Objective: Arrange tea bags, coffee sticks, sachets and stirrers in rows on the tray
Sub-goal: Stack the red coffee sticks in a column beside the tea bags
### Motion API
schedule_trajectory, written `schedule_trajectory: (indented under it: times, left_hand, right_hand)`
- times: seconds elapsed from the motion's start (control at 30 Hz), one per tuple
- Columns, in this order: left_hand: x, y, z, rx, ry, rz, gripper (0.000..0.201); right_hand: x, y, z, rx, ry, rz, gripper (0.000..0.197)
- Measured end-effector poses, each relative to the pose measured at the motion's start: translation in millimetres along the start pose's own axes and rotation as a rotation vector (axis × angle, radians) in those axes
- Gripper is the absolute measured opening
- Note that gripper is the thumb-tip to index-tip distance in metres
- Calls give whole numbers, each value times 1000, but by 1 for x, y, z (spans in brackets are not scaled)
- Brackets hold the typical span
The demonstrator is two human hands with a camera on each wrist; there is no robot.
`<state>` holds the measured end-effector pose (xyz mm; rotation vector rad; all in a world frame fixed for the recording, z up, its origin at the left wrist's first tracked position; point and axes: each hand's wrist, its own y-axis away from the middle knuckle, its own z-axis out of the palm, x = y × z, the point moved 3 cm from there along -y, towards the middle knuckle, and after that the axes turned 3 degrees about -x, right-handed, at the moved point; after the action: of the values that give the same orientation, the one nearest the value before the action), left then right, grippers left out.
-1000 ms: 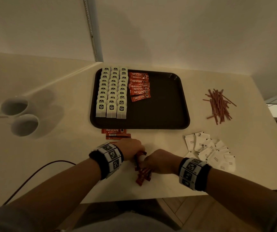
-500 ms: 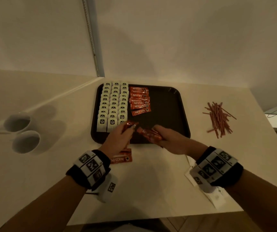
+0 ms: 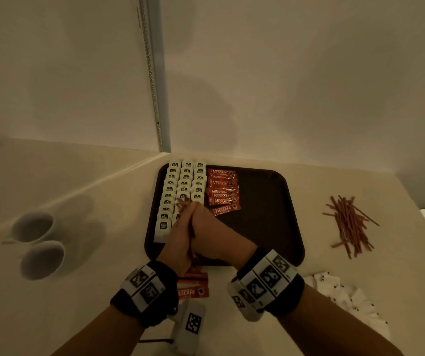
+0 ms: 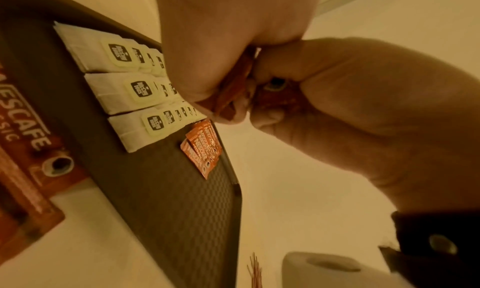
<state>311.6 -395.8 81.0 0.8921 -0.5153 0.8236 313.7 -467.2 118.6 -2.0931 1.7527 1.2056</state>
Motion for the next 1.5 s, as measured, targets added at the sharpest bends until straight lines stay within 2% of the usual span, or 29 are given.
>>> schedule_trajectory:
  times: [0.07,0.13,0.2,0.3,0.33,0.4,0.5,0.6,0.77,1.1,1.27,1.33,1.4,1.5]
  left_hand:
    - [7,-7,-5,32,8,-14,36]
    - [18,-14,-17,82,-18,-2,34]
    - [30,-19,-28,102,-65,20,39]
    - [43,-23,-52,183,-123,37,36]
    - [47,-22,-60,208,-110,41,32]
    - [53,-17,-75,222,-24,49,26]
    - [59,-7,-98,243,21,68,26]
    - [59,4,-117,251,38,93,25]
    - [54,17,-132,288,63,114,25]
    - [49,21,-128,288,-28,106,30]
    - [49,15,-114,241,-45,97,22]
    - [49,10,-103,226,-55,92,20]
    - [50,3,-92,213,-59,96,19]
    - [54,-9,-72,158,-90,124,26]
  right_hand:
    - [1,-5,3,-124,44,16,86]
    - [0,-6,2,-205,15,-52,94]
    - [0,-6,-7,-197,-116,-164,80]
    - [16,-12,-28,-3,-191,-300,41]
    - [32,-17,-33,74,-150,-275,32]
    - [68,-27,-41,188,-20,-116,22]
    - [116,-41,-43,226,186,124,28]
    - [133,-52,-38,208,305,182,39]
    - [141,-68,-26,167,364,199,33]
    - [140,-81,-23,183,303,185,31]
    - [139,-80,-26,195,260,177,28]
    - [125,-77,-31,269,181,110,20]
    - [97,-72,-35,303,-19,-4,13]
    - [44,-60,-35,154,-261,-161,14]
